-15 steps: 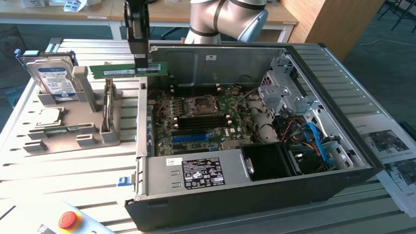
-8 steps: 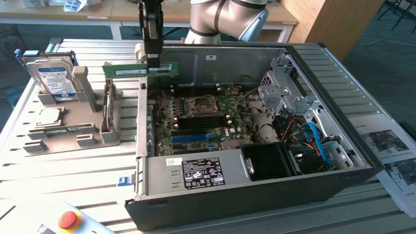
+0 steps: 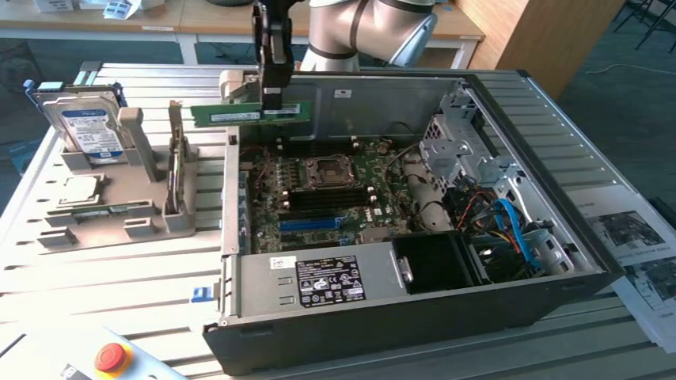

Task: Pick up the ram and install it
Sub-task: 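Pick up the ram and move it above insertion slot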

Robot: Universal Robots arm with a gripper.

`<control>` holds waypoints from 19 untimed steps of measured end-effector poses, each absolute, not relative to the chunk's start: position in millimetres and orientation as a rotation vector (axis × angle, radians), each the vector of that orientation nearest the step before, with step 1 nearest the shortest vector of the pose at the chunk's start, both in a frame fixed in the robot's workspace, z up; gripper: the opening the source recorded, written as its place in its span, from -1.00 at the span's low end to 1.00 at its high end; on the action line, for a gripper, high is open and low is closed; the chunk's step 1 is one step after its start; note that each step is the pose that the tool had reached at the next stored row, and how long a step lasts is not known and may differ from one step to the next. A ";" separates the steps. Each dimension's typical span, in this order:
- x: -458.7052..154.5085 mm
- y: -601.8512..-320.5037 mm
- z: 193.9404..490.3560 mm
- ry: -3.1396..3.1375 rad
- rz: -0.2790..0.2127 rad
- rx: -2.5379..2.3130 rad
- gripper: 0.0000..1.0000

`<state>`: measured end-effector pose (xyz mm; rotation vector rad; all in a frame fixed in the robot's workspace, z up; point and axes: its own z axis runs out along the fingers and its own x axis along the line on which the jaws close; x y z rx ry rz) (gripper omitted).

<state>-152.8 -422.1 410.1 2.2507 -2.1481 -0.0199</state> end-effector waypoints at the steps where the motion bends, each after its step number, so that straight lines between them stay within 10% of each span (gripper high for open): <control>1: -149.7 -422.1 410.1 -2.148 -0.020 2.251 -0.76; 19: -98.0 -422.2 410.2 -2.148 -0.020 2.250 -0.76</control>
